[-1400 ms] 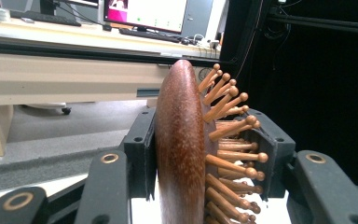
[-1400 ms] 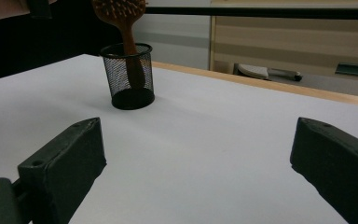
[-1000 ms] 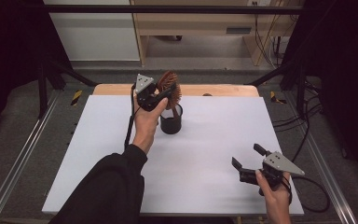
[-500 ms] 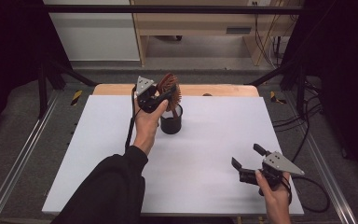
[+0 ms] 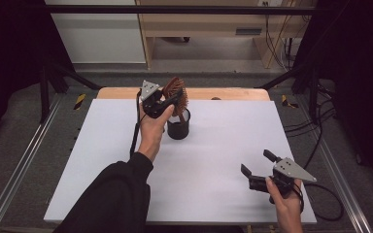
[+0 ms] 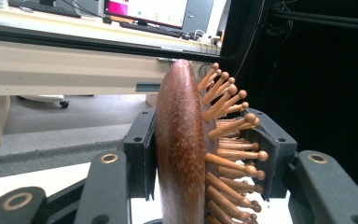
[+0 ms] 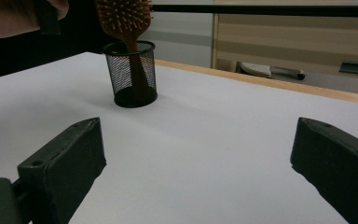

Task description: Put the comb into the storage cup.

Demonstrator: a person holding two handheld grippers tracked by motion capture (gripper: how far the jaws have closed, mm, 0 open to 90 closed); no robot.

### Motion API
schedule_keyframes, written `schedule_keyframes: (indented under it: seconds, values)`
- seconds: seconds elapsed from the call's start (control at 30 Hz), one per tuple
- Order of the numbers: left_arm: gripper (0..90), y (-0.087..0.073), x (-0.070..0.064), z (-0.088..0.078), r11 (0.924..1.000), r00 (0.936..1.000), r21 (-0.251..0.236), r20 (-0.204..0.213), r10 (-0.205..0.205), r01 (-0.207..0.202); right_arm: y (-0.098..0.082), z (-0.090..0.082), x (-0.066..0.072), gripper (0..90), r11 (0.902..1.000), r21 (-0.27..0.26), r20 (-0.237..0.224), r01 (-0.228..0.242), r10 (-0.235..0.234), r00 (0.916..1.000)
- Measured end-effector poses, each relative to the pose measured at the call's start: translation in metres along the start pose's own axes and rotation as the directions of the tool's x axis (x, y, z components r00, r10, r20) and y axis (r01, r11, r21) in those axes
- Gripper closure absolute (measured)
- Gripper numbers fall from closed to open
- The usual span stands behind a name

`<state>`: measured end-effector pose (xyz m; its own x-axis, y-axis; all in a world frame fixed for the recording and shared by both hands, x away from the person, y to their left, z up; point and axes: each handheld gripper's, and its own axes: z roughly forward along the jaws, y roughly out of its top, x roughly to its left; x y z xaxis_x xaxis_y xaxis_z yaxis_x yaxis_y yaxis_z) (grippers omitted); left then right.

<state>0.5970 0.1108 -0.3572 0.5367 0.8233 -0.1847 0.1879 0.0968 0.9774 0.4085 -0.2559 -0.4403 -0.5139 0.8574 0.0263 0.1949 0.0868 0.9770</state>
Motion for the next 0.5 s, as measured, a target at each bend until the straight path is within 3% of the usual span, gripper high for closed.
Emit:
schedule_keyframes:
  seconds: [0.5]
  values:
    - [47.7, 0.0, 0.017, -0.006, 0.9995, 0.9995, 0.014, -0.005, -0.03, 0.03, 0.0, 0.0, 0.001, 2.9, 1.0, 0.003, -0.003, -0.003, 0.003, 1.0]
